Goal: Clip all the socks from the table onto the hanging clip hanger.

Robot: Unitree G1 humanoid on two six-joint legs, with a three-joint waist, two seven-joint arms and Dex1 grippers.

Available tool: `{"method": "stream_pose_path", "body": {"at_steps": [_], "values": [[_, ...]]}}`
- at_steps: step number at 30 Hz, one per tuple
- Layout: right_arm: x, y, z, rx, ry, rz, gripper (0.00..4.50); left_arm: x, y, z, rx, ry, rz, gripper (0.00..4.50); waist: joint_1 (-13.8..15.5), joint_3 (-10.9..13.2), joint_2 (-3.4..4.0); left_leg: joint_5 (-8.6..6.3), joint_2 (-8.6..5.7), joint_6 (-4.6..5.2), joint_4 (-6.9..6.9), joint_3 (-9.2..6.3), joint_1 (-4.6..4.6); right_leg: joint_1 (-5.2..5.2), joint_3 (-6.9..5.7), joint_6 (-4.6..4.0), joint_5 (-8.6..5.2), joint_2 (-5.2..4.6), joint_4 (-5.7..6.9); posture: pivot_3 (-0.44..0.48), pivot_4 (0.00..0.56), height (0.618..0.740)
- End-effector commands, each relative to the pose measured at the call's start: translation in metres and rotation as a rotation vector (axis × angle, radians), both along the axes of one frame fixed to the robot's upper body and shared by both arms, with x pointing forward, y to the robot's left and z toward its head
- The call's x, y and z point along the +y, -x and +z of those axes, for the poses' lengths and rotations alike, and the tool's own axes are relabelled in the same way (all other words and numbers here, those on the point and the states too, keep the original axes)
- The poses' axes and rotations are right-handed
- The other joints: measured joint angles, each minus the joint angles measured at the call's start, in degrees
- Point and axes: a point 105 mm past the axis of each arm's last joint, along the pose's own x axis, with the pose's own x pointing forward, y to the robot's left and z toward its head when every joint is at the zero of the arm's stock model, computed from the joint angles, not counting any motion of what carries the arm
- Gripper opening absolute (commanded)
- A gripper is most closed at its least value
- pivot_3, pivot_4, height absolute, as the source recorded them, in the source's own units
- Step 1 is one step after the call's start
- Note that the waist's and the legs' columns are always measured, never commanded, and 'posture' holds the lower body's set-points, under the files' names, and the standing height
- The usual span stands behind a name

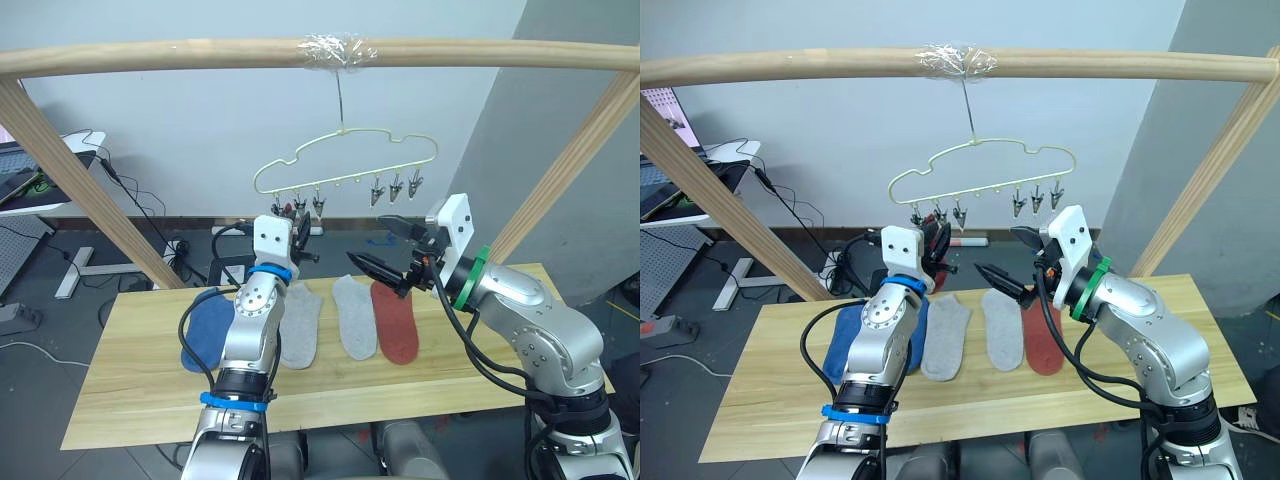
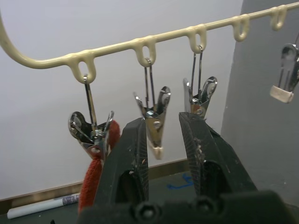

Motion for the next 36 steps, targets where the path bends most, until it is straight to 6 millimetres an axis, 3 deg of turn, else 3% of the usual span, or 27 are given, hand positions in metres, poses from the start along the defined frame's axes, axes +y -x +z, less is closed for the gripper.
{"method": "stream_pose_path", "body": {"at_steps": [1, 23, 26, 28, 36], "values": [[0.0044, 0.0053, 0.0145, -0.063, -0.015, 0.021, 4.5, -0.0004, -0.001, 0.014, -0.056, -0.012, 0.008, 1.22, 0.0, 0.0, 0.0, 0.0, 0.0, 0.0, 0.0, 0.0, 0.0, 0.0, 0.0, 0.01, 0.0, 0.0, 0.0, -0.179, 0.161, 0.74], [0.0038, 0.0032, 0.0141, -0.056, -0.025, 0.007, 4.5, 0.0002, -0.0055, 0.0162, -0.068, -0.01, 0.019, 1.22, 0.0, 0.0, -0.01, 0.0, 0.0, 0.0, -0.02, 0.0, -0.01, 0.0, -0.01, 0.03, -0.02, 0.0, -0.03, -0.181, 0.164, 0.74], [0.0032, 0.0027, 0.0145, -0.054, -0.028, 0.002, 4.5, 0.0015, -0.0061, 0.0164, -0.069, -0.016, 0.028, 1.74, 0.0, 0.0, -0.01, 0.0, 0.0, 0.0, -0.02, 0.0, -0.01, -0.01, -0.01, 0.03, -0.02, 0.0, -0.03, -0.181, 0.164, 0.74], [0.0031, 0.0025, 0.0145, -0.05, -0.031, 0.001, 4.5, 0.0012, -0.0066, 0.0174, -0.071, -0.012, 0.029, 2.37, 0.0, 0.0, -0.01, 0.0, 0.0, 0.0, -0.02, 0.0, -0.01, -0.01, 0.0, 0.04, -0.02, 0.0, -0.03, -0.18, 0.164, 0.74], [0.0028, 0.0013, 0.015, -0.05, -0.033, -0.002, 4.5, 0.0007, -0.0078, 0.0186, -0.074, -0.011, 0.031, 2.37, 0.0, 0.0, -0.01, 0.0, 0.0, 0.0, -0.02, 0.0, -0.02, -0.01, -0.01, 0.04, -0.03, 0.0, -0.04, -0.183, 0.163, 0.74]]}}
